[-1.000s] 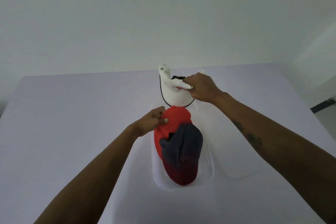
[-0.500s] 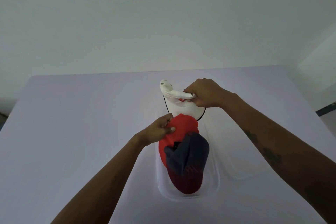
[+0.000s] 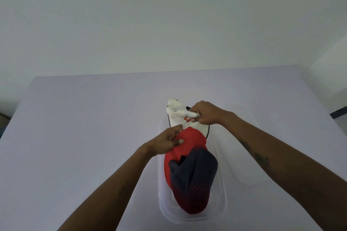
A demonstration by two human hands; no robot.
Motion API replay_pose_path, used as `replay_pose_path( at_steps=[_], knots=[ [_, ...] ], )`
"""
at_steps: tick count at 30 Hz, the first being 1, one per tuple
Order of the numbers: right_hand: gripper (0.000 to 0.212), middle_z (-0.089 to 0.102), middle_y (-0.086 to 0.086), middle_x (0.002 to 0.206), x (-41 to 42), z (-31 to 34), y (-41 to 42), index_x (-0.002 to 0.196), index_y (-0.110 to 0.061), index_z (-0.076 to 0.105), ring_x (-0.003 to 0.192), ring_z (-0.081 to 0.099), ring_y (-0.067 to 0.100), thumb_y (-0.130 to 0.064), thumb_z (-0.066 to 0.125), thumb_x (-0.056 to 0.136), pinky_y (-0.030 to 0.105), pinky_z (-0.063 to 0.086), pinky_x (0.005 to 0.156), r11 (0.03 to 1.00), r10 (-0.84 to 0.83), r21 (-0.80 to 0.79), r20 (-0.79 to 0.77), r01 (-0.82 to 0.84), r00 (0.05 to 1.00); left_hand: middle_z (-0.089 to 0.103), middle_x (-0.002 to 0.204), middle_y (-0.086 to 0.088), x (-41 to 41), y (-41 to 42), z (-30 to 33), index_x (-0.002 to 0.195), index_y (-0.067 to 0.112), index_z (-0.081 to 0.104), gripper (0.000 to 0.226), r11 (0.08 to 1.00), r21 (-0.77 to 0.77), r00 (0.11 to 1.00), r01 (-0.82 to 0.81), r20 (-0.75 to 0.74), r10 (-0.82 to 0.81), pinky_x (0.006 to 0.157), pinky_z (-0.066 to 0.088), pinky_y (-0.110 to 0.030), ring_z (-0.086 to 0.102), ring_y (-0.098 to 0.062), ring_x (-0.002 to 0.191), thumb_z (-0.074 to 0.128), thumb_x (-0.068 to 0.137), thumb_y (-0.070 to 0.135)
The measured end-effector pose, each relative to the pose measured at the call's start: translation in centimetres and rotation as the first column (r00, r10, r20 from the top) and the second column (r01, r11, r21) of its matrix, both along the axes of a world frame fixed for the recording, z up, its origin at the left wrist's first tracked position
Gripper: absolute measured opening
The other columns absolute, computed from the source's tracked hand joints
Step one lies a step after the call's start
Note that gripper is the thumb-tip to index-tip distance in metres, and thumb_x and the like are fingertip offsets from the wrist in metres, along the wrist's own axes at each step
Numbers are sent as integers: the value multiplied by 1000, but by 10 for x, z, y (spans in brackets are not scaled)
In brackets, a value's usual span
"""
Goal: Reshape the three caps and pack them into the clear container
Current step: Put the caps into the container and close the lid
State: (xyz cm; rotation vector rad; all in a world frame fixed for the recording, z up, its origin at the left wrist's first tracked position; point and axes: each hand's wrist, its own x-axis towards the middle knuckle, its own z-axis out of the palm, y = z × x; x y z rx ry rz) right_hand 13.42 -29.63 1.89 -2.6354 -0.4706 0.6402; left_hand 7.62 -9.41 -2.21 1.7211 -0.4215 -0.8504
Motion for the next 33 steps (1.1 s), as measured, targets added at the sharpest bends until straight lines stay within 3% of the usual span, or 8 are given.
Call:
replay_pose_path(
  at_steps=[3, 6, 12, 15, 17, 22, 28, 33],
  knots=[
    [15, 73, 3, 91, -2, -4, 0, 96, -15, 72, 81, 65, 20, -15, 70, 81, 33, 47, 70, 1000, 5, -2, 9, -5, 1000, 53, 70, 13, 2, 6, -1, 78, 18, 48, 19, 1000, 0, 999, 11, 34, -11, 67, 46, -19, 54, -1, 70, 56, 94, 11],
    [15, 73, 3, 87, -6, -8, 0, 96, -15, 73, 78, 65, 21, -16, 70, 81, 32, 46, 66, 1000, 10, -7, 26, -10, 1000, 67, 96, -6, 5, 17, -6, 97, 6, 58, 16, 1000, 16, 999, 16, 47, -17, 83, 56, -31, 65, -21, 89, 64, 89, 19],
    [15, 74, 7, 88, -10, -8, -8, 95, -9, 73, 77, 66, 22, -13, 70, 81, 36, 48, 67, 998, 14, 66, 43, -16, 999, 64, 107, -3, 22, 34, -1, 104, 14, 59, 34, 902, -33, 805, -431, 438, 401, 85, 53, -33, 63, -11, 92, 76, 75, 14],
    [19, 73, 6, 89, -16, -9, -11, 99, -8, 73, 72, 62, 16, -11, 71, 81, 23, 42, 62, 987, 12, 158, 48, -19, 999, 36, 149, -1, 38, 33, -5, 139, 21, 41, 72, 952, 124, 741, -279, 659, 131, 108, 32, -27, 35, -14, 135, 75, 76, 21],
    [25, 72, 3, 95, -21, -14, -17, 102, -12, 71, 80, 61, 12, -16, 74, 78, 23, 40, 70, 974, 6, 225, 132, -36, 991, 30, 155, 0, 45, 27, -10, 131, 19, 52, 55, 953, 217, 688, -209, 726, -15, 114, 25, -32, 23, -21, 144, 72, 80, 19],
    [56, 49, -15, 137, -37, -33, -49, 125, -31, 55, 127, 40, 2, -40, 77, 74, 31, 18, 102, 976, -185, 162, 260, 146, 948, 57, 134, -7, 42, 23, -17, 107, 6, 65, 22, 959, 110, 639, -262, 764, 87, 99, 47, -46, 51, -29, 124, 66, 84, 8],
    [34, 67, -4, 104, -45, -53, -48, 108, -17, 67, 89, 62, 14, -32, 73, 78, 38, 50, 83, 948, -218, 282, 240, 147, 946, 69, 105, -10, 37, 16, -24, 113, 6, 64, 24, 948, 191, 628, -254, 778, 11, 79, 44, -30, 60, -26, 94, 55, 90, 6],
    [29, 68, 2, 85, -53, -63, -38, 88, -11, 69, 84, 62, 24, -36, 54, 81, 29, 34, 84, 984, -178, 104, 461, 146, 870, 58, 65, -6, 41, 12, -21, 81, 6, 56, 12, 917, 311, 537, -248, 833, -138, 59, 28, -28, 42, -22, 55, 46, 85, 1]
  ],
)
